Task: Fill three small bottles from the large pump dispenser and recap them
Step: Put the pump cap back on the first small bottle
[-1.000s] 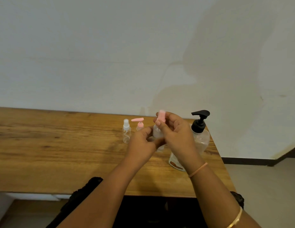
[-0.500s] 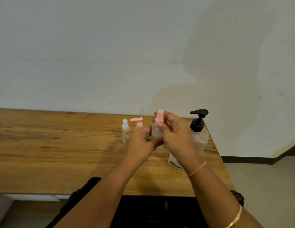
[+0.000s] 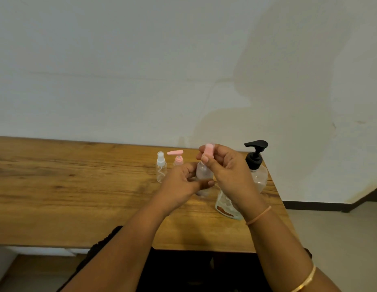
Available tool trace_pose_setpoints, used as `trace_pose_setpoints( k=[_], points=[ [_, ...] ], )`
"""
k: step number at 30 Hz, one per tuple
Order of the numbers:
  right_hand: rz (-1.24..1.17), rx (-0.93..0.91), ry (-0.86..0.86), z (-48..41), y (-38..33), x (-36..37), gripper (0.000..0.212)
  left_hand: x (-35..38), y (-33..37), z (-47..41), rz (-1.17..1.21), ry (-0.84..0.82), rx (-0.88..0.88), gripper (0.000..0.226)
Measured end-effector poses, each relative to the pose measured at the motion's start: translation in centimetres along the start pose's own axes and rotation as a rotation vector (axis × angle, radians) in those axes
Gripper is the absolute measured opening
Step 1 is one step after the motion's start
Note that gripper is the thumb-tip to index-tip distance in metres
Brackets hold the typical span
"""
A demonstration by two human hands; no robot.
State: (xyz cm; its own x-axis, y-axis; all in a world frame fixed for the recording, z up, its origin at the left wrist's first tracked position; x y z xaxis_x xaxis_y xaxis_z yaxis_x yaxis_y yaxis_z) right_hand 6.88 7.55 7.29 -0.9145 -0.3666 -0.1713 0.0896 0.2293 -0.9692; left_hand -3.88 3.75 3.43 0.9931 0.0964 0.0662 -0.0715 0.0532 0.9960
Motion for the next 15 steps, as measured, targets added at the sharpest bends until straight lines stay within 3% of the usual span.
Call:
trace_pose_setpoints(
  k=[4, 8, 13, 15],
  points=[
    [0.152, -0.023, 0.134, 0.0, 1.1, 0.9, 0.027, 0.6, -0.7, -0.1, -0.108, 0.126, 0.078, 0.018],
    [0.151, -0.029, 0.192, 0.0, 1.2, 1.3, 0.026, 0.8, -0.7, 0.0, -0.139, 0.169, 0.111, 0.022],
    [-0.133, 0.023, -0.107, -0.1, 0.1, -0.1, 0.021, 0.0, 0.0, 0.0, -0.02, 0.045, 0.016, 0.024],
    [-0.079, 0.019, -0.107, 0.0, 0.3, -0.1, 0.022, 0.1, 0.1, 0.1, -0.015, 0.06, 0.02, 0.023]
  ],
)
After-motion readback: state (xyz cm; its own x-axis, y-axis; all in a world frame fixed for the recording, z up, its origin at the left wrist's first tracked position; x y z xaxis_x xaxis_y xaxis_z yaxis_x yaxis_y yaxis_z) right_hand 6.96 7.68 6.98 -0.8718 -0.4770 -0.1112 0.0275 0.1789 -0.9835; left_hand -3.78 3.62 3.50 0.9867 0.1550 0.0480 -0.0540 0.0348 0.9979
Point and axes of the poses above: each hand's wrist, its own z-axis away from the middle knuckle, its own x-axis out of the palm, y = z × x, the point moved 2 cm from there along -z, towards the middle knuckle, and after that the axes turned 4 degrees about z, right-handed, at the moved point
